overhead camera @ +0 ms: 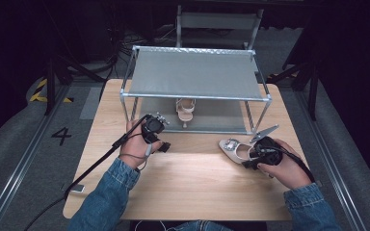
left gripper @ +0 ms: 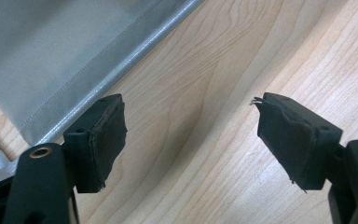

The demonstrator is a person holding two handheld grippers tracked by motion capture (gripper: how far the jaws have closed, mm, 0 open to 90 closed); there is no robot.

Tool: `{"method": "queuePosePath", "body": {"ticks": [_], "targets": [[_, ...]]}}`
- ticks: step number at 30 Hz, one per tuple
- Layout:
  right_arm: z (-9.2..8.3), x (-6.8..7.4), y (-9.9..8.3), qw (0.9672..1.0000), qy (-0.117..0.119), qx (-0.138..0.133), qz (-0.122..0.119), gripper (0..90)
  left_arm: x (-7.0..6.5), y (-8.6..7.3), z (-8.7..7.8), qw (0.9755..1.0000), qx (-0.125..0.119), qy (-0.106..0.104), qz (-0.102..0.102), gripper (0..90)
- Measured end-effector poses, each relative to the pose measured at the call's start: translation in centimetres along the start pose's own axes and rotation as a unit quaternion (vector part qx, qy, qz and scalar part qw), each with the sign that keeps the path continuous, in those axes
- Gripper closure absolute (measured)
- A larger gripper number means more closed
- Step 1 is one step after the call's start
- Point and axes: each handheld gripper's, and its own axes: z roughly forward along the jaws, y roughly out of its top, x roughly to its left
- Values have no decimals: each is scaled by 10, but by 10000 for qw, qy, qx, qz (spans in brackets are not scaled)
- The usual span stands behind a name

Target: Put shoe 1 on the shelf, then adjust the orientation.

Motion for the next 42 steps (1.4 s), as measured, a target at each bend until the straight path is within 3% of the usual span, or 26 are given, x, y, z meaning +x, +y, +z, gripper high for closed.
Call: {"method": "queuePosePath", "body": {"ticks": [4, 13, 18, 30, 42], "targets": [[12, 3, 2, 9998, -23, 187, -119, 653, 1, -1, 0, 10000, 14, 0, 3, 242], [14, 7, 3, 9986, -396, 153, -318, 823, 3, -2, -3, 10000, -23, 0, -38, 242], [13, 11, 5, 9972, -562, 99, -492, 848, 5, -4, -6, 10000, -22, -17, -57, 243], [-2, 14, 16, 9967, -707, -247, -299, 851, 13, -12, -14, 9998, -85, 68, -195, 243], [-1, 14, 49, 9948, -813, -474, -392, 850, 18, -23, -21, 9994, -37, 166, -301, 242]]}}
